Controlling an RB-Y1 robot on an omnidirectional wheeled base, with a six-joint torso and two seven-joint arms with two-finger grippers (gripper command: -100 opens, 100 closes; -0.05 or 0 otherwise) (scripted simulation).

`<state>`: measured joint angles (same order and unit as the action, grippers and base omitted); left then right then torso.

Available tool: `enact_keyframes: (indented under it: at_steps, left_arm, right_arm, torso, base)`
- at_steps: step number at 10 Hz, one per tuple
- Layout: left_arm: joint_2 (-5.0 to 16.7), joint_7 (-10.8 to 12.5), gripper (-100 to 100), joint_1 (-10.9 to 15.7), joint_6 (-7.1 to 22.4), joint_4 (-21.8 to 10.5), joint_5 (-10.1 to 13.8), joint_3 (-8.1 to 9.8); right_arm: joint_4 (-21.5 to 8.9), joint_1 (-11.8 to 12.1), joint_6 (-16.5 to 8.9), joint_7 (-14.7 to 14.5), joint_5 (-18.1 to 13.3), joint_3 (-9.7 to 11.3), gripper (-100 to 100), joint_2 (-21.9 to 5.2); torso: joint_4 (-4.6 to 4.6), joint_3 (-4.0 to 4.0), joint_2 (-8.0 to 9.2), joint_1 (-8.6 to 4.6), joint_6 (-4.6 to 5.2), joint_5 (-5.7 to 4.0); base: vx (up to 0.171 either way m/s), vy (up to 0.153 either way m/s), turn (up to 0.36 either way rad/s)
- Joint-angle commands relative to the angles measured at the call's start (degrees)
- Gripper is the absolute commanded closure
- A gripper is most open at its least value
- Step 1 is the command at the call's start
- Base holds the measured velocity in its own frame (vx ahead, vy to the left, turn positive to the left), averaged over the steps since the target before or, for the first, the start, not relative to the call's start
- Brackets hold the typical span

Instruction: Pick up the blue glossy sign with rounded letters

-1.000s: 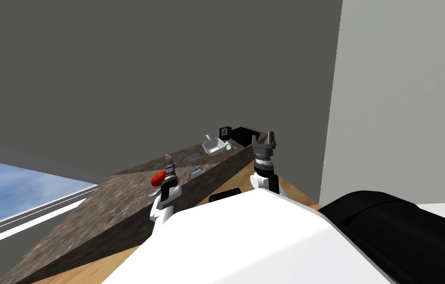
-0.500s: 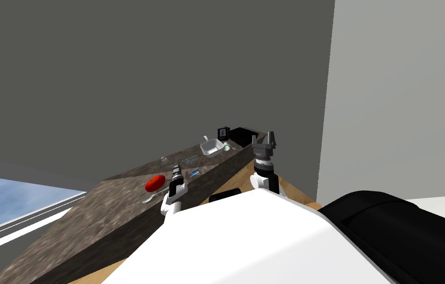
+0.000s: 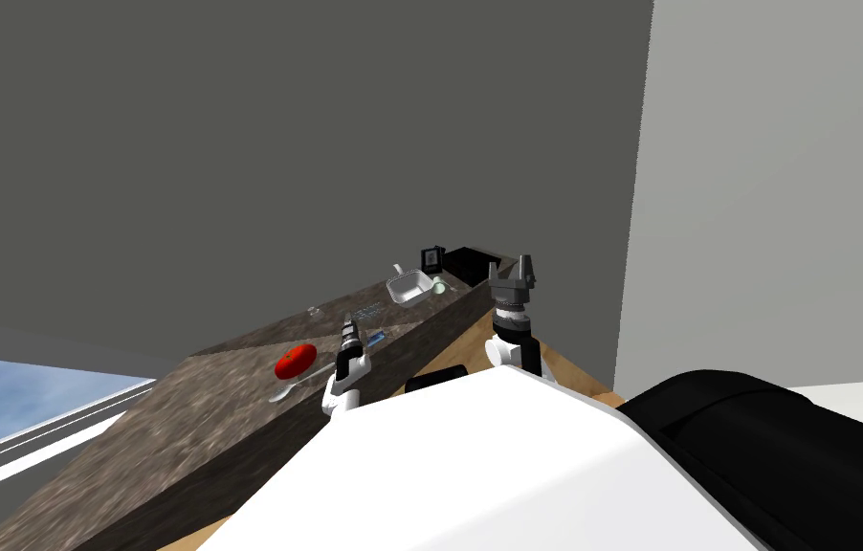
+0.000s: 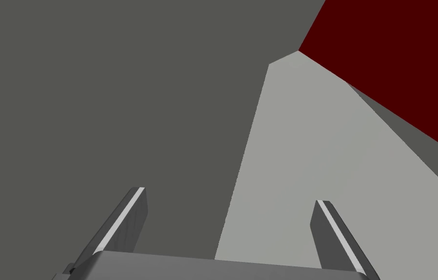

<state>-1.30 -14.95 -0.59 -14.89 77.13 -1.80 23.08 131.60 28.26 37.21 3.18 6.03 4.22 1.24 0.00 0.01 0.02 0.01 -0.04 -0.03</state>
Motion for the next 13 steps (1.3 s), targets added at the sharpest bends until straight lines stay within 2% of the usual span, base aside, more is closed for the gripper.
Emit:
enact_keyframes:
  at_steps: [1,5,6,7,10,13]
  left_arm:
    - [0.0,0.0,100,0.0,0.0,0.0,0.0,0.0]
    - [0.0,0.0,100,0.0,0.0,0.0,0.0,0.0]
    - [0.0,0.0,0,0.0,0.0,0.0,0.0,0.0]
    - [1.98,0.38,-100,0.59,0.75,-0.18,-0.19,-0.11]
    - [6.38,1.81,-100,2.95,3.76,-0.92,-0.96,-0.43]
    - [10.36,3.95,-100,6.78,8.38,-2.3,-2.24,-0.77]
  right_arm:
    - [0.0,0.0,0.0,0.0,0.0,0.0,0,0.0]
    - [0.0,0.0,0.0,0.0,0.0,0.0,0,0.0]
    - [0.0,0.0,0.0,0.0,0.0,0.0,0,0.0]
    - [0.0,0.0,0.0,0.0,0.0,0.0,0,0.0]
    - [0.0,0.0,0.0,0.0,0.0,0.0,0,0.0]
    - [0.0,-0.01,0.0,0.0,0.0,0.0,0,0.0]
  torso:
    - [0.0,0.0,0.0,0.0,0.0,0.0]
    - [0.01,0.01,0.02,0.0,0.0,0.0]
    - [0.01,0.01,0.02,0.0,0.0,0.0]
    - [0.01,0.01,0.02,0.0,0.0,0.0]
    - [0.03,0.08,0.13,0.07,0.0,0.01]
    - [0.04,0.11,0.18,0.07,0.0,0.01]
  base:
    - [0.0,0.0,0.0]
    - [0.0,0.0,0.0]
    - [0.0,0.0,0.0]
    - [-0.011,0.005,0.014]
    - [-0.034,0.01,0.021]
    - [-0.045,0.014,0.026]
